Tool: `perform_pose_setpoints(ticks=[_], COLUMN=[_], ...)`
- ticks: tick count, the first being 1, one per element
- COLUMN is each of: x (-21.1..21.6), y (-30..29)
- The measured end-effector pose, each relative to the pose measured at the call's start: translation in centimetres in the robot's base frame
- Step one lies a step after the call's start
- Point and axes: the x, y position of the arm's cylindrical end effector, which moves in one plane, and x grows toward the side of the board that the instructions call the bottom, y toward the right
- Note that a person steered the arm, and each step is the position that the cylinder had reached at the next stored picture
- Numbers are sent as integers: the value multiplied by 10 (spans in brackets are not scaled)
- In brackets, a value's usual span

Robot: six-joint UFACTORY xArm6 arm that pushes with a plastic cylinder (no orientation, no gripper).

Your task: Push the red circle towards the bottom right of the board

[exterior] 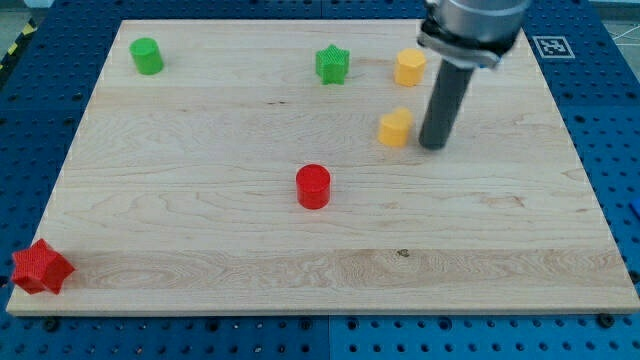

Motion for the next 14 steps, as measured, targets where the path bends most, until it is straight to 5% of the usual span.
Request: perform_pose_setpoints(ticks=[3,4,5,7,8,10,11,14], x=[34,35,31,23,49,64,89,86], y=[-58,-61,-124,-129,-201,-196,-134,-111])
